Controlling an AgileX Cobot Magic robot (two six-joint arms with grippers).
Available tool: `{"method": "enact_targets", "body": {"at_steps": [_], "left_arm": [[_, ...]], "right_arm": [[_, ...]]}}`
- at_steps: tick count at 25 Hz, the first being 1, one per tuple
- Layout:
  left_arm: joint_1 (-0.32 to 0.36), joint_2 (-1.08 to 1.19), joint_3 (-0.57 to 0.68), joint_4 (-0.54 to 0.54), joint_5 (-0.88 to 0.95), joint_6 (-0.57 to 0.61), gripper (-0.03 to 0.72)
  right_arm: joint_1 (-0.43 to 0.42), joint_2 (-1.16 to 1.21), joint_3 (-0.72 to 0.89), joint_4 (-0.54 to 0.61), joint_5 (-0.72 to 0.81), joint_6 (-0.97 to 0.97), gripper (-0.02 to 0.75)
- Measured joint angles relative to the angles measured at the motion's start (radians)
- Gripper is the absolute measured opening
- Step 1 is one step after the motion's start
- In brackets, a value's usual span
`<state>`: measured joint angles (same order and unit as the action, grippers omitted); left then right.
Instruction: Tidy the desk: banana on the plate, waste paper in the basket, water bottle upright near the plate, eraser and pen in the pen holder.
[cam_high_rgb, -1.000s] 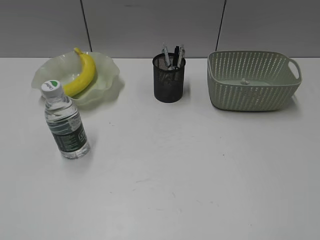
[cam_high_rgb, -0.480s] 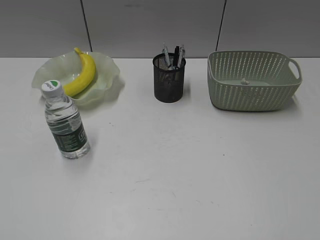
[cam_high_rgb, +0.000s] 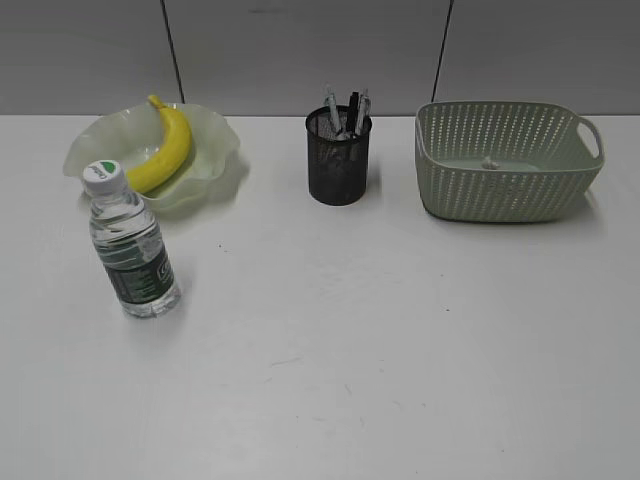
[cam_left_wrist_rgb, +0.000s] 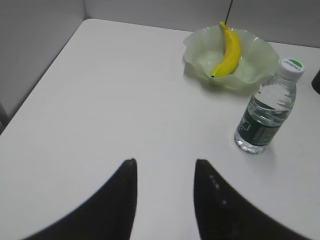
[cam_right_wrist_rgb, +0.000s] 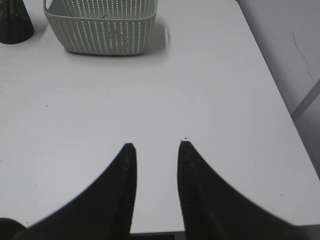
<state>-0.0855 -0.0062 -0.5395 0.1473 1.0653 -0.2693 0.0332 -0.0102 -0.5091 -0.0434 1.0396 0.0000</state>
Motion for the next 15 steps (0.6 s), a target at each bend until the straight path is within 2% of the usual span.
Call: {"method": "enact_targets", "body": {"at_steps": [15], "left_arm": [[0.0, 0.0, 0.0, 0.0, 0.0, 0.0, 0.288]], "right_arm": [[0.0, 0.0, 0.0, 0.0, 0.0, 0.0, 0.241]]}}
